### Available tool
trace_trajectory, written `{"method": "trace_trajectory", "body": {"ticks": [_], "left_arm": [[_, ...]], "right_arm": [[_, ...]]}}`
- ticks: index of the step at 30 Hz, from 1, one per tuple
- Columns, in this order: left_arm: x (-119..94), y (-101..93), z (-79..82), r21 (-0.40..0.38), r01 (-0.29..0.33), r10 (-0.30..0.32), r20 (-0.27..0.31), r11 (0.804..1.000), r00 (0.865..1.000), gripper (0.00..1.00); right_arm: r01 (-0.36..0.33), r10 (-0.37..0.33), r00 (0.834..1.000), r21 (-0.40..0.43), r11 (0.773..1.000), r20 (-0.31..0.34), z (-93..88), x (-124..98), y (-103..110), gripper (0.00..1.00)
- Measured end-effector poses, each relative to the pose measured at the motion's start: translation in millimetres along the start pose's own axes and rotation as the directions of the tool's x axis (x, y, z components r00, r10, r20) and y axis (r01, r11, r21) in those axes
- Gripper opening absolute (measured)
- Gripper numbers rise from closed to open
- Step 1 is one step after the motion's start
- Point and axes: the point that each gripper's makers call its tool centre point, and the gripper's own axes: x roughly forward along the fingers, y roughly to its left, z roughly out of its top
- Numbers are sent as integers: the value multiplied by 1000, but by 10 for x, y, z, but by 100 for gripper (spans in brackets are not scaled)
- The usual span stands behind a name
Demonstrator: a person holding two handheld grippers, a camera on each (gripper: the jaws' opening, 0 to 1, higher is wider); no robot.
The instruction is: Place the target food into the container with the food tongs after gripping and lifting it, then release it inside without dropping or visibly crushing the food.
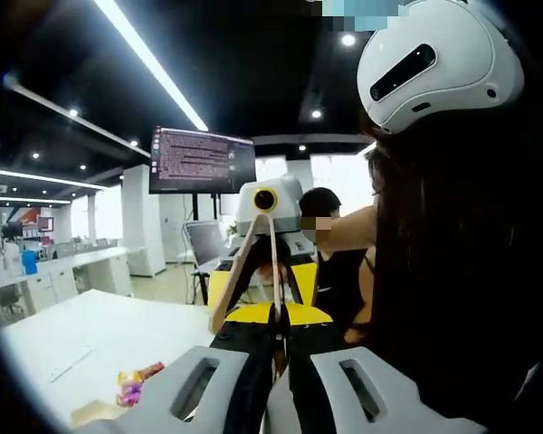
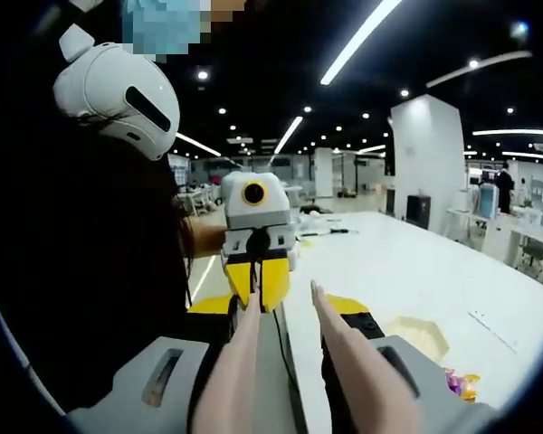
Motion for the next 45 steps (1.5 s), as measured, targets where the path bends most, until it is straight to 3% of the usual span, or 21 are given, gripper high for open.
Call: {"method": "trace_trajectory", "body": {"ticks": [11, 21, 28, 34, 37, 45], "left_arm": [[-2, -75, 50, -19, 26, -25, 18, 999, 1000, 0], [-8, -101, 197, -27, 24, -22, 76, 999, 997, 0], [14, -102, 164, -46, 17, -14, 58, 999, 998, 0], [25, -61, 160, -72, 3, 4, 105, 997, 994, 0], [14, -39, 207, -133, 5, 17, 165, 991, 986, 0], [18, -24, 116, -173, -1, 30, 162, 985, 986, 0]], "right_arm": [[-27, 27, 1000, 41, 999, 0, 5, 19, 72, 34], [-48, 42, 997, 95, 994, 66, 132, -32, 80, 33], [-41, 38, 999, 89, 995, 39, 103, -20, 81, 35], [-36, 29, 998, 107, 994, 64, 151, -48, 41, 37], [-35, 26, 996, 108, 993, 82, 178, -83, 25, 37], [-23, 11, 994, 104, 994, 111, 250, -88, -18, 32]]}}
